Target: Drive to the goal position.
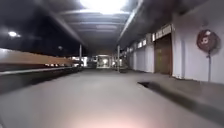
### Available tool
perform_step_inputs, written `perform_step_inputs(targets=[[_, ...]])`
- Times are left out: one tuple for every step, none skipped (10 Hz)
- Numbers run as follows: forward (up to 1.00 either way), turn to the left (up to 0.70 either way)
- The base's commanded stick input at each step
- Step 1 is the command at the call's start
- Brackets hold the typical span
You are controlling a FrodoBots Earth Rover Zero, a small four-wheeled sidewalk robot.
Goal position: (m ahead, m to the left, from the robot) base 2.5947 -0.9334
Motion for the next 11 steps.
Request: perform_step_inputs(targets=[[1.0, 0.0], [1.0, 0.0], [1.0, 0.0], [1.0, 0.0], [1.0, 0.0], [1.0, 0.0], [1.0, 0.0], [1.0, 0.0], [1.0, 0.0], [1.0, 0.0], [1.0, 0.01]])
